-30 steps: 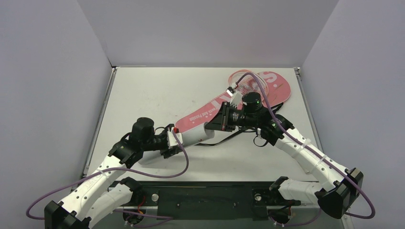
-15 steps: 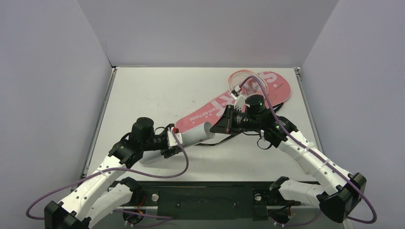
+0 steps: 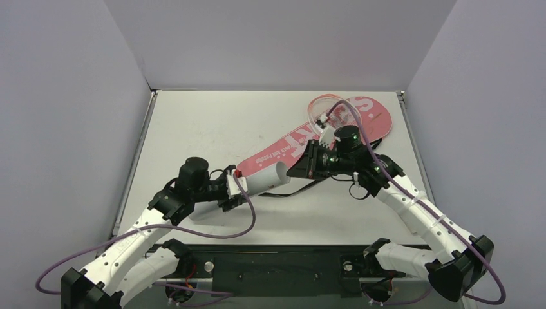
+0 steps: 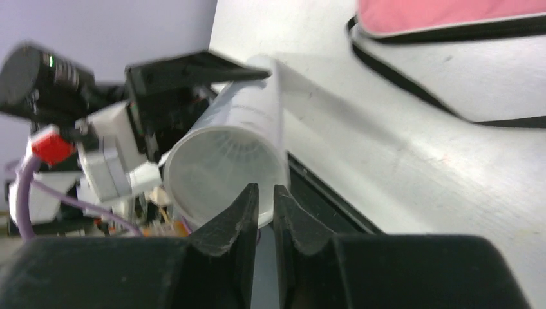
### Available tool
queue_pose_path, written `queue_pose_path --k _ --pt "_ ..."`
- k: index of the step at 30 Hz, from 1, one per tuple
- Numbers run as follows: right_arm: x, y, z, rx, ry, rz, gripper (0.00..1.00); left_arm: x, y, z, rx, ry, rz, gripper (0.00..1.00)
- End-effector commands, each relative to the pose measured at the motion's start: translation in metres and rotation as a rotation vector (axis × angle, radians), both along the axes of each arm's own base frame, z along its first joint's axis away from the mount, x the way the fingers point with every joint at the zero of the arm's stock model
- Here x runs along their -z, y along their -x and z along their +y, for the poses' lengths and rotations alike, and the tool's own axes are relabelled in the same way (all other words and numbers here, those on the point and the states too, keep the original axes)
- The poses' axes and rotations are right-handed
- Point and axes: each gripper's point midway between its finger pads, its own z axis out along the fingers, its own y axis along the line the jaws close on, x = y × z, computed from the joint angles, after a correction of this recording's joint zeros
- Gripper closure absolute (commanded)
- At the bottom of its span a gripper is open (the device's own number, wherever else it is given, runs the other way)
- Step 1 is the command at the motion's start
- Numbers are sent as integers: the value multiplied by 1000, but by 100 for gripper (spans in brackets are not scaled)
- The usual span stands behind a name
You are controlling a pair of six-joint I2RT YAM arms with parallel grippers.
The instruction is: Pack up the badminton gear
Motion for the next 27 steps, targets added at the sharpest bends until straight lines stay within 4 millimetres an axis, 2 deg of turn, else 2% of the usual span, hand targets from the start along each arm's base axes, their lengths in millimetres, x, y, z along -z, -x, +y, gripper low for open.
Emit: queue_pose_path --k 1,2,3,4,5,6,7,8,9,10,11,12,13,14,15,16,17,18,19,21,22,23,27 --pt "-28 -39 -46 169 -21 -57 83 -40 -33 -7 -68 75 -159 100" --pt "-33 -51 -59 225 -26 -67 79 -31 -45 1 -123 36 -173 100" --pt "-40 -56 -65 249 -37 -80 69 -27 -51 6 -151 16 -177 100" --pt "-43 -65 -74 287 -41 -91 64 -19 -65 17 -205 -22 -173 100" --pt "-47 -69 -77 303 -44 -97 56 -12 -71 24 -230 -49 -154 100" --pt "-47 -75 -83 328 -42 -98 53 -7 -86 36 -278 -74 -124 100" --pt "-45 -78 -85 339 -38 -96 50 0 -91 44 -295 -107 -91 100" --pt "-44 -84 -90 368 -29 -97 49 4 -110 58 -352 -135 -62 100" --pt "-39 -86 -93 385 -19 -89 48 10 -118 70 -389 -175 -42 100" --pt "-36 -92 -99 420 -11 -85 48 13 -137 85 -444 -204 -14 100" --pt "-31 -94 -102 435 -4 -77 46 19 -143 97 -484 -247 15 100" --pt "-27 -98 -108 469 10 -76 46 22 -162 111 -528 -274 47 100" --pt "-21 -99 -111 485 24 -67 44 29 -166 122 -555 -320 84 100" --pt "-16 -103 -116 515 41 -64 44 31 -186 132 -589 -340 107 100" --pt "-10 -104 -120 530 53 -54 44 22 -200 140 -629 -353 106 100" --pt "-6 -107 -124 551 65 -47 44 38 -209 148 -649 -381 153 100" --pt "-1 -107 -128 566 77 -33 44 31 -223 155 -681 -395 146 100" --pt "2 -108 -130 576 84 -28 44 49 -230 159 -687 -429 189 100" --pt "6 -108 -133 585 93 -18 44 56 -243 165 -710 -471 206 100" --pt "12 -108 -137 598 108 -6 44 70 -261 176 -754 -532 233 100" --pt "13 -107 -138 599 113 -3 44 75 -263 182 -772 -564 254 100" --pt "15 -107 -141 607 118 -1 44 81 -277 186 -787 -573 263 100" --pt "23 -105 -146 623 131 19 44 100 -305 200 -865 -611 323 100"
